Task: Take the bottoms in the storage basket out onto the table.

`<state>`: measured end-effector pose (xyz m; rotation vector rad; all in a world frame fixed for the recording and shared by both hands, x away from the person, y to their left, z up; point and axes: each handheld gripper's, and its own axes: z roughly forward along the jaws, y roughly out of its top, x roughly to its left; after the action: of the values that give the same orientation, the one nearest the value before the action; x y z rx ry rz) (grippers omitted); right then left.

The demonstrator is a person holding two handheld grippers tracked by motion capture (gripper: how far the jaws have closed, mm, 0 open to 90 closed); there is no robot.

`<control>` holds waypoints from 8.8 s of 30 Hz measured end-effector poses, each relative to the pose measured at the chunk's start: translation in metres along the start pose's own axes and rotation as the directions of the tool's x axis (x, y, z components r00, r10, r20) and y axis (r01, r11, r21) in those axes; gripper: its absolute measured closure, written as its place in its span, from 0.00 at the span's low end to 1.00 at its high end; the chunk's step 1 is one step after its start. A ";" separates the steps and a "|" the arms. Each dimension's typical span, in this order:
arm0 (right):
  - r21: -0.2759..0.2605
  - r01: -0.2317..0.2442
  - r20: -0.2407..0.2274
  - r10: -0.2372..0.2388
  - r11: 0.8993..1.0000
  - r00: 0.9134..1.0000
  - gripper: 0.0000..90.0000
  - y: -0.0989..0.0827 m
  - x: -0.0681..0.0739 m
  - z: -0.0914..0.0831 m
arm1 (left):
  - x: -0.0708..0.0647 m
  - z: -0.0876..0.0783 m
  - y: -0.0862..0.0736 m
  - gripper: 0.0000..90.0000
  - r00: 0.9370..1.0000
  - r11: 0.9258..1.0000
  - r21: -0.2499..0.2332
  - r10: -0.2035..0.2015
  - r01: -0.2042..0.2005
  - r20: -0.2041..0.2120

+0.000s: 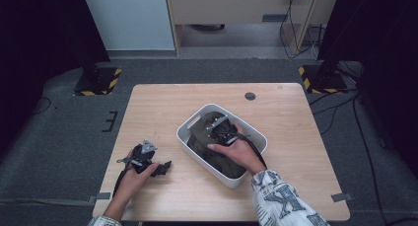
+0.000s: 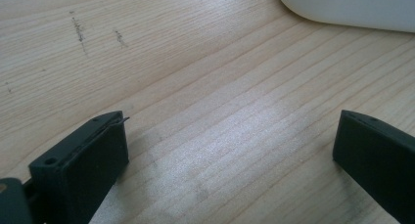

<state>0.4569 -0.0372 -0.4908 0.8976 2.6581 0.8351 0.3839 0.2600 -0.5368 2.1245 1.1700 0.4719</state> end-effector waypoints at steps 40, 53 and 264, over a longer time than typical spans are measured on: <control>-0.068 0.027 0.025 -0.026 0.997 0.999 0.83 -0.005 -0.017 -0.025 | -0.001 0.000 0.000 0.00 1.000 1.000 0.000 0.009 -0.009 0.009; -0.151 0.019 -0.003 -0.019 0.988 1.000 0.85 0.004 -0.018 -0.052 | -0.001 0.000 0.000 0.00 1.000 1.000 -0.001 0.009 -0.009 0.009; -0.375 -0.229 0.023 0.256 0.898 0.967 0.90 -0.121 -0.105 -0.124 | -0.065 -0.015 0.032 0.10 0.996 0.993 -0.100 0.068 -0.063 0.052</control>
<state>0.4357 -0.2357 -0.4575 1.1411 2.2414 1.2828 0.3594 0.1984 -0.5035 2.0830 1.0285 0.4871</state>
